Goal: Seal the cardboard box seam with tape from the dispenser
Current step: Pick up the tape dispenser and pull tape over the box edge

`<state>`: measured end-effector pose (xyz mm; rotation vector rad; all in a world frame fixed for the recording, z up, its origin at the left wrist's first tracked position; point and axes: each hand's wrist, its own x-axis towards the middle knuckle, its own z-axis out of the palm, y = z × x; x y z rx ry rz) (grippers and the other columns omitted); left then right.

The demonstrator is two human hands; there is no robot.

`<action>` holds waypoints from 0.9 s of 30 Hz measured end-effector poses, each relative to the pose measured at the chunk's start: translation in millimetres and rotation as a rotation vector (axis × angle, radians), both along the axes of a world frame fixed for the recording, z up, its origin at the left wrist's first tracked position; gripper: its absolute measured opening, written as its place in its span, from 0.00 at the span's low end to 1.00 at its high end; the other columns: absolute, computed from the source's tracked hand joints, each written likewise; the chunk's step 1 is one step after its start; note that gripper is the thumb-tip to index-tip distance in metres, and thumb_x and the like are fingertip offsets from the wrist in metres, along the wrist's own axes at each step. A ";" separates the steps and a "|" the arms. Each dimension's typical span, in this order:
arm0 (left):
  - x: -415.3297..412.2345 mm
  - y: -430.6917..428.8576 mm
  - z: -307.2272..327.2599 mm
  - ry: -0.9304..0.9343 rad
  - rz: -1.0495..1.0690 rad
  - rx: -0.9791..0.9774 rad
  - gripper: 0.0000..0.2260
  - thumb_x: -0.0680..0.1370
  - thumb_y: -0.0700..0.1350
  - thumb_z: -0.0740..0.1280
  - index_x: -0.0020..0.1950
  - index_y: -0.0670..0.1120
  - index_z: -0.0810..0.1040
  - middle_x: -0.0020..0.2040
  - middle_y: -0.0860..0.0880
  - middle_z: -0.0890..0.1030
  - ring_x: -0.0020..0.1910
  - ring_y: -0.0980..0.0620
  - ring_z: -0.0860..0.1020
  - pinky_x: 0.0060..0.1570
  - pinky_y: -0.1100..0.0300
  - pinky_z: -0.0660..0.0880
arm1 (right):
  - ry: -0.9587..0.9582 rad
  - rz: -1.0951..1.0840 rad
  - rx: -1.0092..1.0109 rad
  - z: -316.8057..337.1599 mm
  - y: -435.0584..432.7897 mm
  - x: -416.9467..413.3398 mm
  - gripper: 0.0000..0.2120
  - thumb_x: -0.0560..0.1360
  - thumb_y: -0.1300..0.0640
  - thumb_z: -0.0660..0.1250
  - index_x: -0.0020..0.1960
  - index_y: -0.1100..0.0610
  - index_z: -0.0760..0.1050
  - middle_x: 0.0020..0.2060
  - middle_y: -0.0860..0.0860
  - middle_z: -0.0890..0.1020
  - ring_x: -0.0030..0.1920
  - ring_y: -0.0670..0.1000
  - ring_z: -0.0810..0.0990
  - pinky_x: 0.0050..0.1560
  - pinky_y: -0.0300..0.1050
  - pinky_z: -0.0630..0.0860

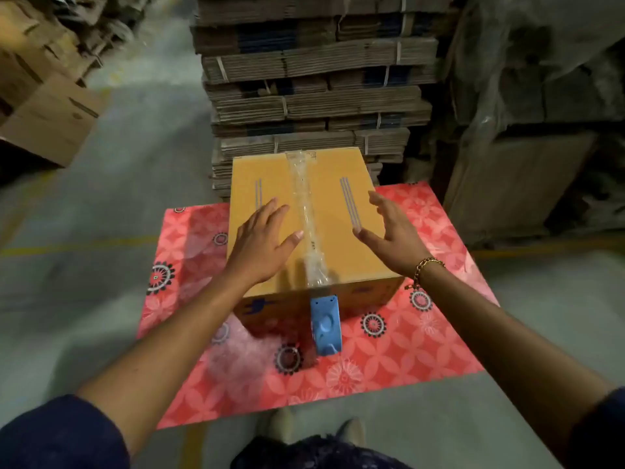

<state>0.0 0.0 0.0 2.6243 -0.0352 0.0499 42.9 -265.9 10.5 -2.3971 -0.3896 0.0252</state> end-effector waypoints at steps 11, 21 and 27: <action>2.4 0.6 -69.7 0.127 -0.528 0.248 0.30 0.80 0.55 0.55 0.83 0.52 0.56 0.84 0.52 0.52 0.83 0.52 0.51 0.78 0.50 0.47 | 0.220 -0.253 0.027 -92.8 23.8 -109.5 0.33 0.76 0.47 0.69 0.77 0.52 0.61 0.64 0.53 0.74 0.58 0.53 0.77 0.58 0.51 0.76; 20.1 7.2 -110.4 -0.022 -0.842 0.502 0.41 0.73 0.54 0.58 0.84 0.52 0.45 0.84 0.51 0.43 0.83 0.50 0.46 0.80 0.42 0.47 | 0.438 -0.369 -0.030 -153.0 70.2 -147.9 0.51 0.70 0.35 0.70 0.81 0.53 0.46 0.77 0.54 0.64 0.74 0.55 0.66 0.69 0.54 0.69; 20.5 7.5 -117.9 -0.111 -0.821 0.484 0.35 0.80 0.57 0.58 0.84 0.51 0.49 0.84 0.51 0.49 0.83 0.51 0.50 0.80 0.43 0.51 | 0.394 -0.435 0.054 -154.0 94.2 -141.8 0.41 0.71 0.46 0.72 0.78 0.51 0.55 0.63 0.52 0.79 0.56 0.57 0.80 0.44 0.46 0.73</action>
